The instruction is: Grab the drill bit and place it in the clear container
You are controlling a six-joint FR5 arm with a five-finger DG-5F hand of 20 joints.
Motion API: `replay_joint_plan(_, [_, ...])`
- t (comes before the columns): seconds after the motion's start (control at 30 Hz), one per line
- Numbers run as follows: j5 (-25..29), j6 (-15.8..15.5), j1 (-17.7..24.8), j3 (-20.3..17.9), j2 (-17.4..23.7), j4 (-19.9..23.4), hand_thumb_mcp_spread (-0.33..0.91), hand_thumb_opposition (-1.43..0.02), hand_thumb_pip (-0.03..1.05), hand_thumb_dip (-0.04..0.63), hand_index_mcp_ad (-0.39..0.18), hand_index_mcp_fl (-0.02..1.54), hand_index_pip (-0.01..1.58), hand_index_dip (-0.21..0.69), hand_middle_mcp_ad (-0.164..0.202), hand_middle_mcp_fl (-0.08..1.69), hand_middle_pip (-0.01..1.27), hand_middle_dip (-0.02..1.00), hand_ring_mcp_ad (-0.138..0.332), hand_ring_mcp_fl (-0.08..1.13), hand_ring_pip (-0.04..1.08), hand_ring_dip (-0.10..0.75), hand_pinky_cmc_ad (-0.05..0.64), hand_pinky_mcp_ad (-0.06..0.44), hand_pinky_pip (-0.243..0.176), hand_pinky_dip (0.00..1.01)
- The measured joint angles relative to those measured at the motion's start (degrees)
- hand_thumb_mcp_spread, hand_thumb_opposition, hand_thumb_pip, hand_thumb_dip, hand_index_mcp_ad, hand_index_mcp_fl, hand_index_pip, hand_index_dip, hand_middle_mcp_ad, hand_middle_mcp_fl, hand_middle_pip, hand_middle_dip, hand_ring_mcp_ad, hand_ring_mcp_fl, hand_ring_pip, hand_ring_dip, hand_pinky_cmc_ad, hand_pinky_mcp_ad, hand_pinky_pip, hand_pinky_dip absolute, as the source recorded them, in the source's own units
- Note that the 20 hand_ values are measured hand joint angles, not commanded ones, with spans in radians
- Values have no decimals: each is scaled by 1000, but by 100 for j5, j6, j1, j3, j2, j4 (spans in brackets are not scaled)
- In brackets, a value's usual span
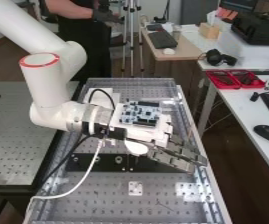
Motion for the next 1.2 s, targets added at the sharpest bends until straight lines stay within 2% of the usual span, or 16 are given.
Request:
replay_joint_plan(0.27, [34,-154,-19,-53,498,-220,709,-937,417,265,-166,742,1183,220,66,365,136,229,108,96,98,68,311,133,-59,190])
replay_joint_plan(0.5, [82,-438,64,-221,1207,-467,710,-939,417,265,-166,759,1171,220,66,356,136,229,108,96,98,68,311,133,-59,190])
replay_joint_plan(0.67, [200,-598,263,-342,1767,-748,707,-942,415,265,-166,773,1134,220,66,360,133,227,112,96,101,68,311,133,-59,190])
replay_joint_plan(0.83, [317,-636,667,-474,2290,-1033,709,-962,415,265,-166,813,1082,216,70,360,136,229,110,96,98,68,311,133,-59,190])
replay_joint_plan(1.03, [279,-557,1065,-568,2489,-1087,710,-969,415,265,-166,845,1052,239,66,361,136,229,106,96,101,79,307,131,-59,190])
replay_joint_plan(1.13, [208,-469,1269,-571,2503,-1092,710,-969,415,267,-166,857,1033,260,70,365,136,229,127,96,99,82,311,133,-59,190])
replay_joint_plan(1.2, [138,-410,1413,-557,2485,-1081,710,-969,415,267,-166,853,1018,269,68,361,133,227,124,96,93,84,311,134,-59,190])
